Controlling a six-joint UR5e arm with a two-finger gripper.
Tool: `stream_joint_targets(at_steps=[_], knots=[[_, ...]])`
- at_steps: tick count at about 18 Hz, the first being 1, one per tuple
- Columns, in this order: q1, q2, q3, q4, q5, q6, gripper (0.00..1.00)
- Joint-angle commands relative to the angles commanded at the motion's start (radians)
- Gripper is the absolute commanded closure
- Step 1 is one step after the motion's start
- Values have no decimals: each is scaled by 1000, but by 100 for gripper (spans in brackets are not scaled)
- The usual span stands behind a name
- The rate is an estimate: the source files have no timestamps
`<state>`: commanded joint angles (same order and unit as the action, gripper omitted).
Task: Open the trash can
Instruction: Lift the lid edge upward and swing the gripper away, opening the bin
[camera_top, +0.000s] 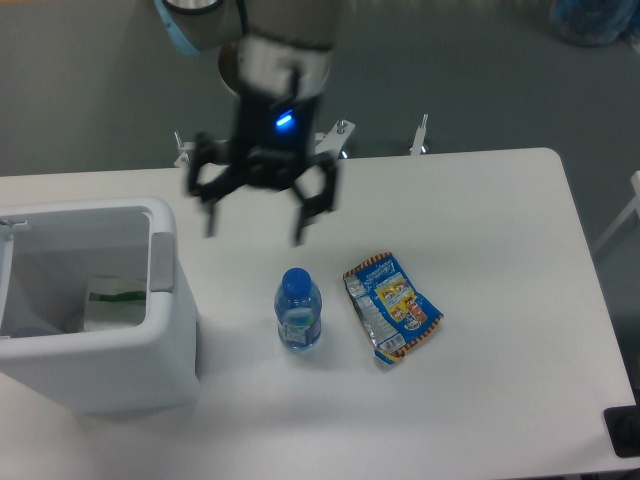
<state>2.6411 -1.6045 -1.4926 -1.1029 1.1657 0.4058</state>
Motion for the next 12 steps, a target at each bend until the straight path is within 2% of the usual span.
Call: stream_joint_targets(at_steps=[5,9,12], knots=[[158,-8,-14,-14,185,416,0],[275,-9,-40,-14,239,611,0],[347,-11,-64,-15,239,732,0]])
